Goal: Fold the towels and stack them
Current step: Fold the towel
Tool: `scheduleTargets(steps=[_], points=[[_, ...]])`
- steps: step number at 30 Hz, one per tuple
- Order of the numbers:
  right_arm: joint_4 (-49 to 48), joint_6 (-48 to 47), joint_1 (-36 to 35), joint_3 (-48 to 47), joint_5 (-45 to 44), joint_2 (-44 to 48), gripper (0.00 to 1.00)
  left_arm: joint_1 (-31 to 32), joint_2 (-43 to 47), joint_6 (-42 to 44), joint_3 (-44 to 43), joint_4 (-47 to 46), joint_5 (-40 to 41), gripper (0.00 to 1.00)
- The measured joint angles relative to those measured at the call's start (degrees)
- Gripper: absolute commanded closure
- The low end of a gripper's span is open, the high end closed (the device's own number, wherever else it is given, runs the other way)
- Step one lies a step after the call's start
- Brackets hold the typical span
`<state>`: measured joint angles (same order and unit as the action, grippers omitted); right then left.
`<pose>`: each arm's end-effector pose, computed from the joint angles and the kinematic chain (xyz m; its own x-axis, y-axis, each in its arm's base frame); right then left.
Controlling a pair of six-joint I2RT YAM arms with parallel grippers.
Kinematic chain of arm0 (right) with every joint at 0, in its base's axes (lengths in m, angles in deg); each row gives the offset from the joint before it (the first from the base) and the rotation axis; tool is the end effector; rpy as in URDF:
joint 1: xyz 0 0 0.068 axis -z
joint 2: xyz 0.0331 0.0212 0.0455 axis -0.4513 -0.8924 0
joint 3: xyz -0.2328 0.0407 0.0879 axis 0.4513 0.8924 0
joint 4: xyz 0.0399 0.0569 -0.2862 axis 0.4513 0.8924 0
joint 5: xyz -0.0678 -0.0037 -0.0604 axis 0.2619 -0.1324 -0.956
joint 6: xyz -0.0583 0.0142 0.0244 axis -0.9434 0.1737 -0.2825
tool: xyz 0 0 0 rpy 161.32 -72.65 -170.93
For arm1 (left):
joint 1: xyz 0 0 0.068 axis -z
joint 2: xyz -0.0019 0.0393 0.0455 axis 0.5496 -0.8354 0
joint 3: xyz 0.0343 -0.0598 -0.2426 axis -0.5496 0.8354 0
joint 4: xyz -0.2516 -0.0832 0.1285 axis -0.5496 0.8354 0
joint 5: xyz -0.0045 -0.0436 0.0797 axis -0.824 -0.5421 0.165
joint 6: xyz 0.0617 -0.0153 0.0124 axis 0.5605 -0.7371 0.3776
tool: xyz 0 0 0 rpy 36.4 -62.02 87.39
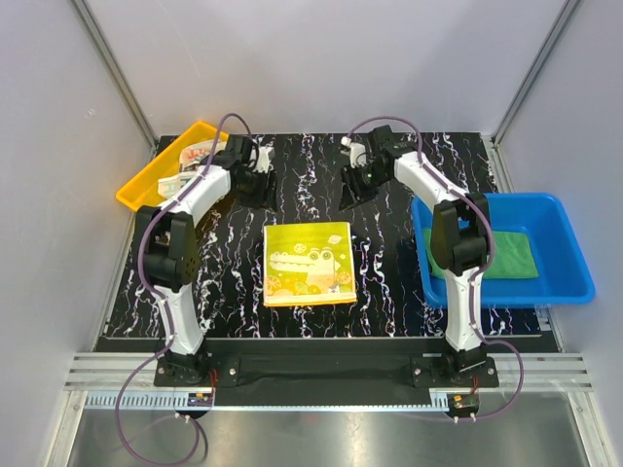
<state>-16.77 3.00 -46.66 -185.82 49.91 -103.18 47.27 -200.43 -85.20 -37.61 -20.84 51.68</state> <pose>0.4549 0.1943 0.1832 -0.7678 -0.3912 -0.5074 -0.6214 0.6476 0.4410 0.4331 -0.1217 0.1844 -0.8672 0.1730 -0.4669 0.3213 0.9107 -0.2594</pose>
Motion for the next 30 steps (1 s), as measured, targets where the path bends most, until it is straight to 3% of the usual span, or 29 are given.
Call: scheduleTargets(steps=[13, 30], points=[[7.7, -7.8, 3.3, -2.7, 3.4, -9.4, 0.57, -1.0, -6.4, 4.6, -2.1, 2.5, -1.0, 0.39], [9.6, -9.8, 3.5, -8.8, 5.6, -14.8, 0.57, -1.0, -11.5, 7.4, -4.3, 4.7, -0.9, 0.44]])
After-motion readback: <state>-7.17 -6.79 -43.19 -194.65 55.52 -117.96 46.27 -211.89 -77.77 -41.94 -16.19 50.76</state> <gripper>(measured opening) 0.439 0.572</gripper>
